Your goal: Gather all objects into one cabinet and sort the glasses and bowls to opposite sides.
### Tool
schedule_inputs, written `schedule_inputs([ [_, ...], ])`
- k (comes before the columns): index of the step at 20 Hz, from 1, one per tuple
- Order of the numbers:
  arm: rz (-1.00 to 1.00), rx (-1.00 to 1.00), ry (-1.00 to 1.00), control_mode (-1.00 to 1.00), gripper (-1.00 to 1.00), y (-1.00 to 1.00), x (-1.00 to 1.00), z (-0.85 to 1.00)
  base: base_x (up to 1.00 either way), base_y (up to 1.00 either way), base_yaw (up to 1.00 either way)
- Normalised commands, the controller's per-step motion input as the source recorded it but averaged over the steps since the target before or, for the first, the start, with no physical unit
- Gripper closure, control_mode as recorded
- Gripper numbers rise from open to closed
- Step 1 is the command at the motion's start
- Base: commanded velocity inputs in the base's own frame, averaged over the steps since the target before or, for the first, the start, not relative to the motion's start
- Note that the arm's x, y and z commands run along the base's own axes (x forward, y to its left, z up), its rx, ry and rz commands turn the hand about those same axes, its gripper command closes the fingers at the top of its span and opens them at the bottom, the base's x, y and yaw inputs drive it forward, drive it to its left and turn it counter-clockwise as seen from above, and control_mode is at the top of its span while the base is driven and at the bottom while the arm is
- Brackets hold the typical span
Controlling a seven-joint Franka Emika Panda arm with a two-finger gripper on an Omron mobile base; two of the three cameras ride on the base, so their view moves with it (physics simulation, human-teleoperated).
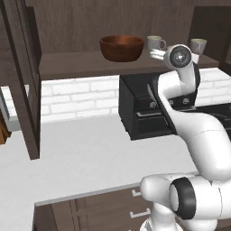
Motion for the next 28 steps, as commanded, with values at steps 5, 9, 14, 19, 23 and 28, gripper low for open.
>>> schedule_inputs([
  [5, 0.0, 0.0, 0.0, -1.0, 1.0, -0.64, 0.33, 0.0, 0.0, 0.0, 0.0],
  [9, 0.0, 0.0, 0.0, -1.0, 1.0, -0.62, 0.38, 0.0, 0.0, 0.0, 0.0],
  [14, 0.0, 0.0, 0.0, -1.0, 1.0, -0.56, 0.25, 0.0, 0.0, 0.0, 0.0],
  [19, 0.0, 0.0, 0.0, -1.0, 1.0, -0.29, 0.15, 0.0, 0.0, 0.0, 0.0],
  [23, 0.0, 0.0, 0.0, -1.0, 1.0, -0.02, 0.19, 0.0, 0.0, 0.0, 0.0],
  [28, 0.0, 0.0, 0.0, -1.0, 1.0, 0.0, 0.15, 0.0, 0.0, 0.0, 0.0],
])
